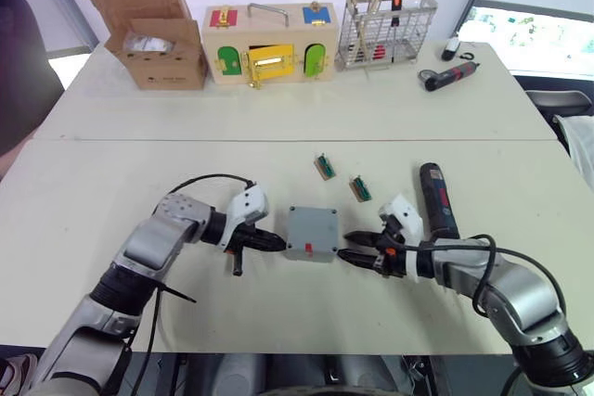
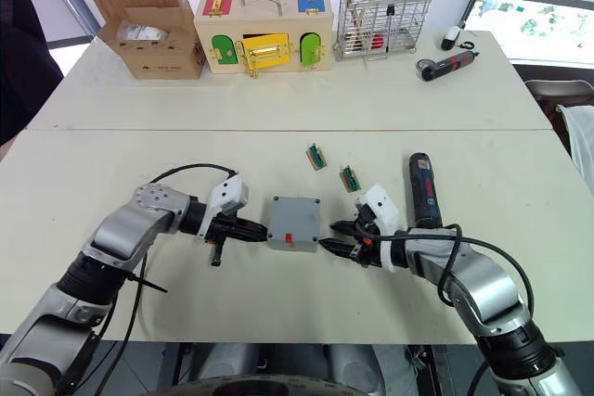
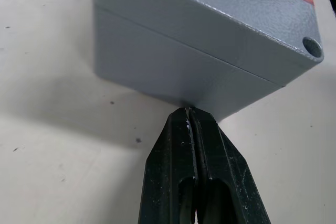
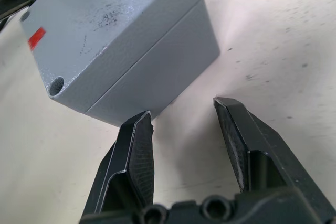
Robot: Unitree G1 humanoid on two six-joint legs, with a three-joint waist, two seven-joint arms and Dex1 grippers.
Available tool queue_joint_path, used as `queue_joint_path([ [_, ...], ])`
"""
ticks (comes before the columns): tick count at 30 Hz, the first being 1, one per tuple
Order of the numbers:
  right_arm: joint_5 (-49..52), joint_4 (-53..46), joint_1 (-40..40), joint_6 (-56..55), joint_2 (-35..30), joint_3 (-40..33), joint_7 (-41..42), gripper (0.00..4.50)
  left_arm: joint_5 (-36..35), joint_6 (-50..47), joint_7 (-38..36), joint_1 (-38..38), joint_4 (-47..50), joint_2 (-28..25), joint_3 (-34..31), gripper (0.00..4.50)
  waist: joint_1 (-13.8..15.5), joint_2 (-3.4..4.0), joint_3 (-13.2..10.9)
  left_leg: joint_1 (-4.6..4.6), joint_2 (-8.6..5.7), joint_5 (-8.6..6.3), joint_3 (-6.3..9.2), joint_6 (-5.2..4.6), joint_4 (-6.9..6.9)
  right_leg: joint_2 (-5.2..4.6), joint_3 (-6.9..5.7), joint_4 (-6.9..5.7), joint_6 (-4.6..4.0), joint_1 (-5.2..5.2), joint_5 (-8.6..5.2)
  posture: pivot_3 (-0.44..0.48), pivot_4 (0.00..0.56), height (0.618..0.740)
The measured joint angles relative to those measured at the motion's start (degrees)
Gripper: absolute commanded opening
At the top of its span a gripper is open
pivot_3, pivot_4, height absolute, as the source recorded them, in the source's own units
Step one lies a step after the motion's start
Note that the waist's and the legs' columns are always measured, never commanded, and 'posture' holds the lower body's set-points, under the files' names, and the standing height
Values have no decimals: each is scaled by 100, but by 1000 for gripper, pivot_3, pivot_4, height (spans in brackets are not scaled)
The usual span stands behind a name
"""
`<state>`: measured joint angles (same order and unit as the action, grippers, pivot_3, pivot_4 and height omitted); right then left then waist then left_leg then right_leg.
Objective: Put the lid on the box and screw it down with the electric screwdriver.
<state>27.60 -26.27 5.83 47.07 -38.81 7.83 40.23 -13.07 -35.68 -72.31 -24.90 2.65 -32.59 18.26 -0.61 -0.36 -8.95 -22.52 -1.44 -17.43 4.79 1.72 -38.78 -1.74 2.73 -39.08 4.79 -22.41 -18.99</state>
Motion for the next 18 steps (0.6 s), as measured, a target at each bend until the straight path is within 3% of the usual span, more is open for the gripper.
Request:
queue_joint_path([
  [18, -134, -131, -123, -9, -26, -22, 107, 2016, -19, 470, -130, -154, -423, -67, 108, 0, -1, 0, 0, 1, 0, 0, 1, 0, -1, 1, 0, 0, 0, 1, 0, 0, 150, 740],
])
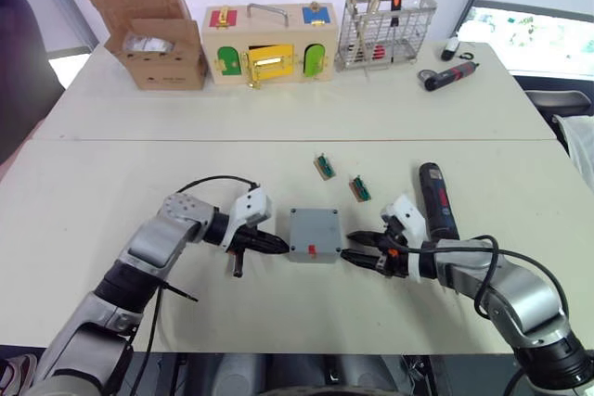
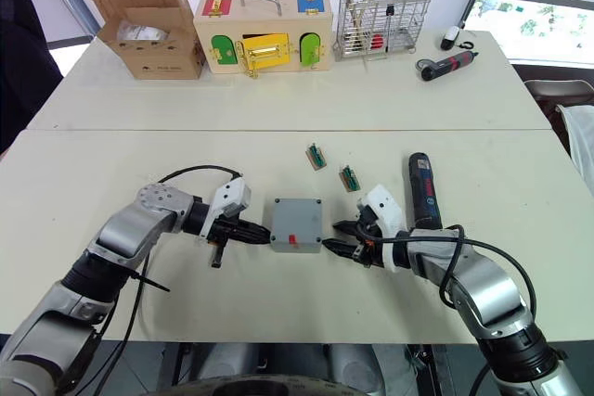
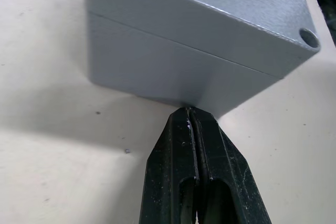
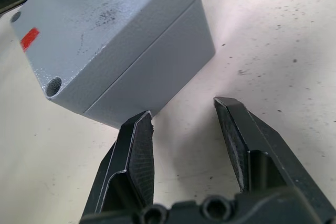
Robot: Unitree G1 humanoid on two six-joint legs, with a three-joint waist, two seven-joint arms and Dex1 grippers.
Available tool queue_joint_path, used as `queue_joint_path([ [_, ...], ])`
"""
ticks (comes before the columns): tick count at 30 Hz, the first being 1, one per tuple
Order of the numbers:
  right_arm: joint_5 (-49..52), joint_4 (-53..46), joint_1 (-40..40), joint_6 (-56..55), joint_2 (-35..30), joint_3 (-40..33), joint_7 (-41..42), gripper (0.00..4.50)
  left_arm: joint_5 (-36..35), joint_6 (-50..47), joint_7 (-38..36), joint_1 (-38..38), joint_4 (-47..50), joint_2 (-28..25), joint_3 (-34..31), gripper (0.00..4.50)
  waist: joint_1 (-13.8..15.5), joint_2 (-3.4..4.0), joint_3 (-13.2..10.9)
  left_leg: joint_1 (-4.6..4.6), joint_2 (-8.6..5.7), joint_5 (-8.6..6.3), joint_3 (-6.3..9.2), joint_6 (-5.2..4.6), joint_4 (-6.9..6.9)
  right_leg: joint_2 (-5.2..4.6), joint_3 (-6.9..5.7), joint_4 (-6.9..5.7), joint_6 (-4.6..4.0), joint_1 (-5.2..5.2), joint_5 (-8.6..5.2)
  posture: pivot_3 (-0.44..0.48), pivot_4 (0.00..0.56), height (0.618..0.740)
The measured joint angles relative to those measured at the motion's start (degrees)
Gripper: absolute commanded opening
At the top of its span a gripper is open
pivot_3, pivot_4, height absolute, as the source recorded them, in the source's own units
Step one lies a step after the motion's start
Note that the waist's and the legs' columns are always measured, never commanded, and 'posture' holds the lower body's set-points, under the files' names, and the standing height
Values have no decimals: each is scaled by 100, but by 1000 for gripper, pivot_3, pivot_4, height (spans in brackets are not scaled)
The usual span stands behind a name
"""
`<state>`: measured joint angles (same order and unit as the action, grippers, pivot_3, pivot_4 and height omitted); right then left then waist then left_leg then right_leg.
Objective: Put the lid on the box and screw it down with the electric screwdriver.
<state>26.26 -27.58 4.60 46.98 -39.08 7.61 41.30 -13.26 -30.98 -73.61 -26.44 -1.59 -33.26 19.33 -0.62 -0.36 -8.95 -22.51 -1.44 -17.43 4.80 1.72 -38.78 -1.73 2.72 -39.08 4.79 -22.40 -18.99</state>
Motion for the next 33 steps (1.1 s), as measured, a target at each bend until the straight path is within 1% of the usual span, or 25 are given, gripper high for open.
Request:
queue_joint_path([
  [3, 9, -65, -19, 0, -2, 1, 50, 2016, 1, 30, -68, -21, -5, -126, 2, 0, -10, 0, 0, 0, 0, 0, 0, 0, 1, 1, 0, 0, 0, -1, 0, 0, 150, 740],
  [6, 34, -85, -17, -4, -5, -67, 61, 2016, 7, 154, -206, -19, 1, -376, 3, 0, -23, 0, 0, 1, 3, 0, 0, 0, 5, 3, 1, 0, 0, -3, 0, 0, 150, 740],
  [11, 73, -126, 39, -1, -330, -298, 185, 2016, -34, 199, -235, 25, -19, -577, -86, 0, -10, 2, -1, 1, 2, 0, -1, 0, 4, 1, 1, 0, 0, -2, 0, 0, 150, 740],
  [14, 198, -268, -80, 70, -761, -661, 367, 2016, -237, -36, -203, 61, -47, -844, -471, 0, -7, 2, -4, -1, 2, 0, 0, 0, 4, 1, 1, 0, 0, -3, 0, 0, 150, 740],
  [16, 295, -324, -109, 141, -866, -940, 404, 2016, -425, -269, -155, -3, 16, -995, -821, 0, -6, 1, -5, 0, 3, 0, 0, 0, 4, 1, 1, 1, 0, -2, 0, 0, 150, 740],
  [18, 476, -336, 2, 277, -734, -1198, 282, 2016, -693, -599, -92, -130, 331, -1076, -1121, 0, 0, -2, -7, -1, 3, 0, -1, 0, 3, 0, 0, 1, 0, -1, 0, 0, 150, 740],
  [22, 713, -223, 557, 433, 26, -1550, -380, 2016, -1155, -1074, 59, -372, 1391, -1159, -1339, 0, -11, -2, -8, -1, 3, 0, -1, 0, 6, -1, 2, 2, 0, -2, 0, 0, 150, 740],
  [25, 532, 181, 708, 427, 437, -1553, -892, 2836, -1385, -1440, 365, -381, 1897, -1120, -1352, 800, -5, -3, -8, -2, 2, 0, -3, 1, 10, -1, 3, 1, 0, -6, 0, 0, 150, 740],
  [26, 458, 278, 704, 393, 463, -1463, -967, 3262, -1453, -1534, 451, -400, 2042, -1116, -1351, 1347, -2, 0, -10, -3, 2, 0, -4, 1, 10, -2, 4, 1, 0, -7, 0, 0, 150, 740],
  [27, 394, 325, 697, 377, 484, -1398, -1013, 3543, -1499, -1608, 529, -433, 2148, -1118, -1352, 1756, -3, 0, -10, -3, 2, 0, -5, 1, 9, -2, 4, 1, 0, -8, 0, 0, 150, 740],
  [29, 280, 338, 687, 282, 557, -1279, -1110, 4188, -1554, -1731, 664, -451, 2416, -1187, -1349, 2861, -16, 0, -10, -3, 2, 0, -6, 1, 11, 1, 6, 1, 0, -9, 0, 0, 150, 740],
  [30, 227, 366, 688, 243, 605, -1249, -1159, 4407, -1590, -1762, 721, -451, 2548, -1194, -1347, 3331, -19, 1, -10, -2, 2, 0, -8, 1, 13, 1, 7, 1, 0, -10, 0, 0, 150, 740],
  [31, 186, 415, 688, 201, 661, -1231, -1208, 4500, -1616, -1797, 785, -451, 2666, -1196, -1340, 3786, -20, 1, -10, -2, 3, 0, -7, 1, 14, 2, 7, 1, 0, -10, 0, 0, 150, 740],
  [32, 142, 453, 688, 159, 690, -1217, -1251, 4500, -1621, -1845, 846, -451, 2750, -1195, -1333, 3611, -20, 2, -11, -2, 2, 0, -8, 1, 14, 2, 7, 1, 0, -11, 0, 0, 150, 740],
  [33, 87, 505, 695, 100, 725, -1198, -1298, 4500, -1623, -1875, 930, -451, 2811, -1194, -1327, 3573, -17, 2, -11, -2, 2, 0, -8, 1, 13, 2, 8, 0, 0, -11, 0, 0, 150, 740],
])
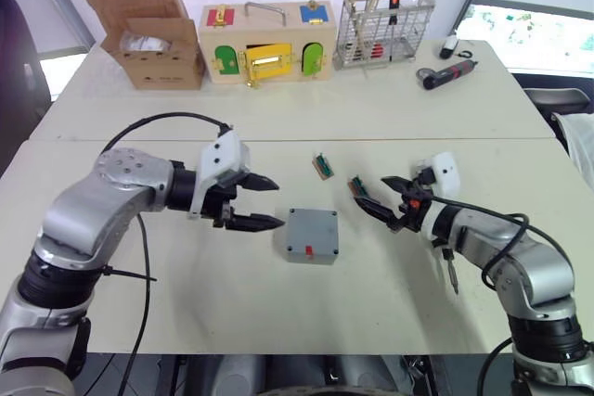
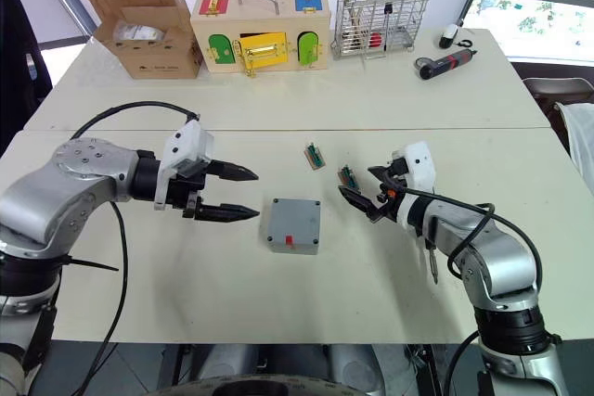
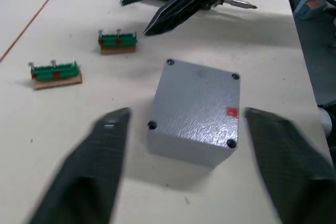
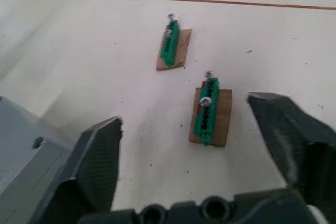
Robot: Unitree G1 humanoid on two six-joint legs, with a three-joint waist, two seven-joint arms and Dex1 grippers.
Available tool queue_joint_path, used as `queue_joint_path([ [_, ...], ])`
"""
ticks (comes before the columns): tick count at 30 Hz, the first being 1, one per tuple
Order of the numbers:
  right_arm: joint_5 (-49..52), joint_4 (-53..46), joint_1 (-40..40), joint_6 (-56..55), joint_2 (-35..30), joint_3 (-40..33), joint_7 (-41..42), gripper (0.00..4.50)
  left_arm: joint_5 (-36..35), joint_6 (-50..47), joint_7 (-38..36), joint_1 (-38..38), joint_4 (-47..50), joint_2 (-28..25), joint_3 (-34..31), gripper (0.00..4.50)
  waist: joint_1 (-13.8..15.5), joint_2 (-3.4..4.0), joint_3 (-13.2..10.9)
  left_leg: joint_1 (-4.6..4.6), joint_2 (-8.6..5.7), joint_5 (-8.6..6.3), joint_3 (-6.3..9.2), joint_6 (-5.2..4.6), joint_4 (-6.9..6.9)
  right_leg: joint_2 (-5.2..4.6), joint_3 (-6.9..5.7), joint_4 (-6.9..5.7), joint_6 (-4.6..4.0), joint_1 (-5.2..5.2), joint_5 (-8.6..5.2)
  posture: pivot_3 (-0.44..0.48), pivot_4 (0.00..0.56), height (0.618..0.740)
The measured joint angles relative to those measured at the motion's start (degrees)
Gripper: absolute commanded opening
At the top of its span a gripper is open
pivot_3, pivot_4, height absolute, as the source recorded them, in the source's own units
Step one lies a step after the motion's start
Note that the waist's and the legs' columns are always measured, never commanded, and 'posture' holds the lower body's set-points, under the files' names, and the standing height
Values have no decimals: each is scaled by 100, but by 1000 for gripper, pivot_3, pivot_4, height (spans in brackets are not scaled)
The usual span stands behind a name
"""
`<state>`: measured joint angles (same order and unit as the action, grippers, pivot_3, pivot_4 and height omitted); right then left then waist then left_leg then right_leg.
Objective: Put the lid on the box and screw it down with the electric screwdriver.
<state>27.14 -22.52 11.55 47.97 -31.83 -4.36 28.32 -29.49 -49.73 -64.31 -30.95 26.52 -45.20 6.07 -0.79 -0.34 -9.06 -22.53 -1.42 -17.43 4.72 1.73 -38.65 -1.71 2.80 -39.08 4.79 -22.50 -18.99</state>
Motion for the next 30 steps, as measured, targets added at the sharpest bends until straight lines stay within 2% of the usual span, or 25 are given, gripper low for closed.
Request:
queue_joint_path([
  [2, -70, 62, 9, -71, 99, 25, -63, 4500, 1, -16, 120, 3, 42, 16, 11, 2865, 4, 0, 0, 0, 0, 0, -1, 0, 0, 0, 0, 0, 0, 0, 0, 0, 150, 740],
  [7, -183, 149, 20, -161, 218, 159, -137, 4500, 5, 13, 271, 191, 51, 36, 206, 278, 1, 0, 0, 0, 0, 0, -2, 1, 0, 1, 1, 0, 0, -2, 0, 0, 150, 740],
  [8, -216, 156, 19, -183, 239, 168, -151, 4500, 4, 15, 289, 211, 51, 36, 225, 40, 4, 0, 0, 0, 0, 1, -2, 1, 0, 1, 1, 0, 0, -1, 0, 0, 150, 740],
  [14, -341, 326, 22, -307, 419, 227, -229, 4500, 16, 69, 359, 212, 56, 34, 285, 40, 3, 1, 0, 0, 0, 1, -2, 1, 0, 1, 1, 0, 0, -1, 0, 0, 150, 740],
  [17, -389, 405, 72, -350, 491, 245, -266, 3838, 20, 135, 360, 254, 35, 39, 376, 0, -4, 1, -1, 0, 0, 1, -2, 1, 1, 1, 1, 0, 0, -2, 0, 0, 150, 740],
  [19, -453, 431, 93, -422, 526, 307, -271, 3130, 48, 198, 347, 386, 19, 34, 461, 0, -7, 1, -1, 1, 0, 1, -3, 1, 5, 1, 2, 0, 0, -4, 0, 0, 150, 740],
  [22, -502, 476, 95, -464, 554, 358, -269, 2394, 112, 296, 346, 426, -7, 17, 529, 0, 6, 1, -1, 1, 0, 2, -3, 3, 5, 1, 2, 0, 0, -3, 0, 0, 150, 740],
  [30, -579, 615, 135, -502, 565, 358, -267, 2394, 175, 415, 253, 555, -10, -94, 632, 0, -3, 1, -1, 2, 0, 2, -5, 4, 10, 1, 3, 0, 0, -5, 0, 0, 150, 740],
])
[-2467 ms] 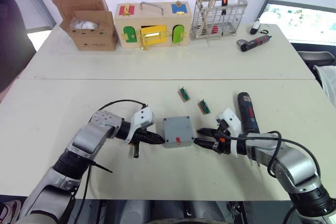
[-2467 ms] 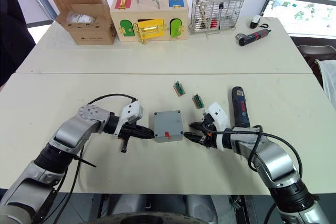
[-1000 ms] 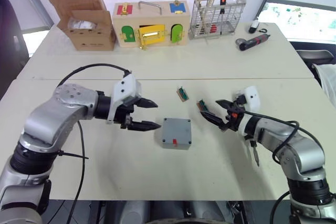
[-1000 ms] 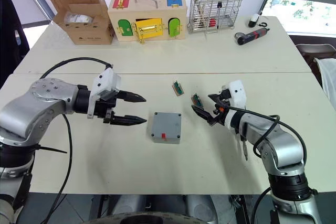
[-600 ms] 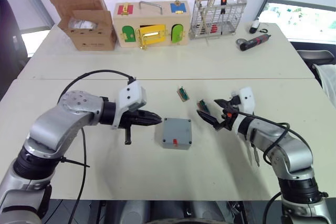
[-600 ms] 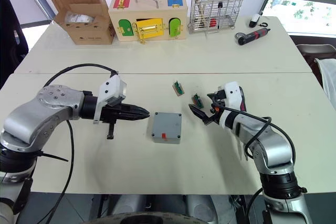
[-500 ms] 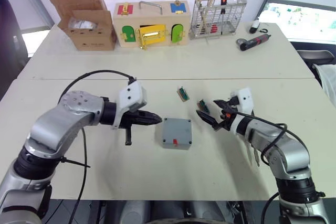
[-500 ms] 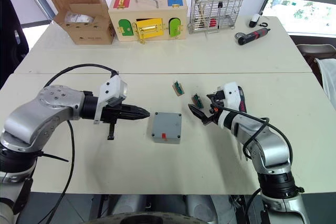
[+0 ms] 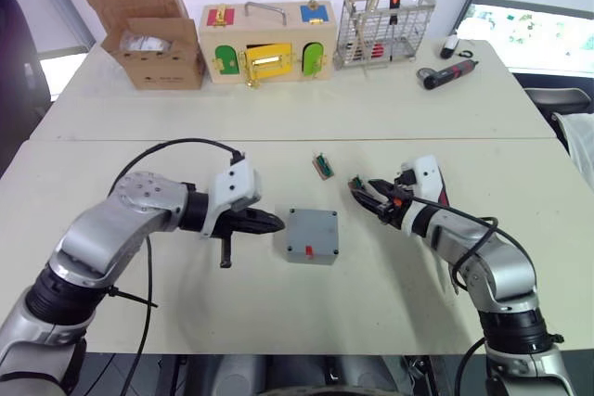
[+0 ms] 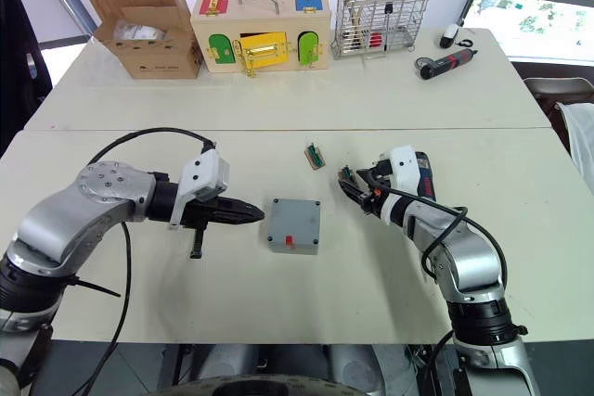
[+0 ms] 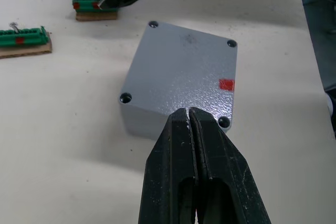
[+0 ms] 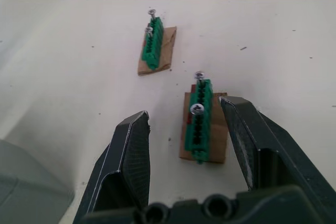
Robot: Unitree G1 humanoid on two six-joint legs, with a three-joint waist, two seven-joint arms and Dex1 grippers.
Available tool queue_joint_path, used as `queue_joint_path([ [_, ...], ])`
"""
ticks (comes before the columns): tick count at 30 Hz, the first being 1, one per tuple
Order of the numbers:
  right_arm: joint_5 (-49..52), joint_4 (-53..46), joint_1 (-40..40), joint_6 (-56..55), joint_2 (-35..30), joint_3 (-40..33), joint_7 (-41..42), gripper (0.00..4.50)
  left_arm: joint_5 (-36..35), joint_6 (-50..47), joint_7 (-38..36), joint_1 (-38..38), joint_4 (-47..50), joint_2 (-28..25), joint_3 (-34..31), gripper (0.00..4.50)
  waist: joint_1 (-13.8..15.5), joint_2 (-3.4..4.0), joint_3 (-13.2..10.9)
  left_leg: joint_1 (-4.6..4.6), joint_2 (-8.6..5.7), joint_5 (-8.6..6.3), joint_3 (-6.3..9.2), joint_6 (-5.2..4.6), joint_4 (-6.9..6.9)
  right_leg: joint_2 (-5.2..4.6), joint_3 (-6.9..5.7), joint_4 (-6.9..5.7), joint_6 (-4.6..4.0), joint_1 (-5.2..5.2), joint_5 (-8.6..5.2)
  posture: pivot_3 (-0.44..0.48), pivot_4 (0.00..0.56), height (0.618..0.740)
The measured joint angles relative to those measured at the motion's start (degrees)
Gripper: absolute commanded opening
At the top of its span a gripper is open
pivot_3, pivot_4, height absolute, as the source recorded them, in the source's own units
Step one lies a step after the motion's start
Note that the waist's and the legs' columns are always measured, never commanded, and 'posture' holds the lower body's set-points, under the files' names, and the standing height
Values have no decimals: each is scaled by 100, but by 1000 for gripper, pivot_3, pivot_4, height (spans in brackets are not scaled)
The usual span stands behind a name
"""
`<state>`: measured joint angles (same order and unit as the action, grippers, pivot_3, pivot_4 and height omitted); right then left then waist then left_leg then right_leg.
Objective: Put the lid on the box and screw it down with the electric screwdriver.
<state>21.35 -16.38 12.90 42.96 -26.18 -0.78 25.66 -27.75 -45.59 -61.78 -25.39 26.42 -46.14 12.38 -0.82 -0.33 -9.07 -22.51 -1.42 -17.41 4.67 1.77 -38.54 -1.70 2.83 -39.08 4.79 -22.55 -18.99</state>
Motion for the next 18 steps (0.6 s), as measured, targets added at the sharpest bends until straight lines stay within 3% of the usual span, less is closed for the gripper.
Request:
queue_joint_path([
  [3, -11, 19, 2, -9, 33, 1, 1, 2394, 2, 0, -3, -4, -2, 1, 19, 0, 2, 0, 0, 0, 0, 0, 0, 0, 0, 0, 0, 0, 0, 0, 0, 0, 150, 740],
  [4, -16, 32, 7, -11, 33, 0, 1, 1849, 3, 0, -3, -4, -2, 1, 19, 0, 1, 0, 0, 0, 0, 0, 0, 0, 0, 0, 0, 0, 0, 0, 0, 0, 150, 740],
  [6, -36, 74, 37, -23, 35, 0, 0, 1165, 8, 0, -4, -4, -5, 1, 20, 0, -1, 0, 0, 0, 0, 0, 0, 0, 0, 0, 0, 0, 0, 0, 0, 0, 150, 740],
  [8, -46, 88, 55, -79, 41, 0, 0, 73, 15, 2, -4, -4, -24, 2, 23, 0, 0, 0, 0, 0, 0, 0, 0, 0, 1, 0, 0, 0, 0, -1, 0, 0, 150, 740],
  [18, -106, 134, 61, -215, 99, 2, -3, 29, 215, 152, -33, -13, -146, 2, 46, 0, 0, 0, 0, 0, 0, 0, -1, 1, 1, 0, 0, 0, 0, -1, 0, 0, 150, 740],
])
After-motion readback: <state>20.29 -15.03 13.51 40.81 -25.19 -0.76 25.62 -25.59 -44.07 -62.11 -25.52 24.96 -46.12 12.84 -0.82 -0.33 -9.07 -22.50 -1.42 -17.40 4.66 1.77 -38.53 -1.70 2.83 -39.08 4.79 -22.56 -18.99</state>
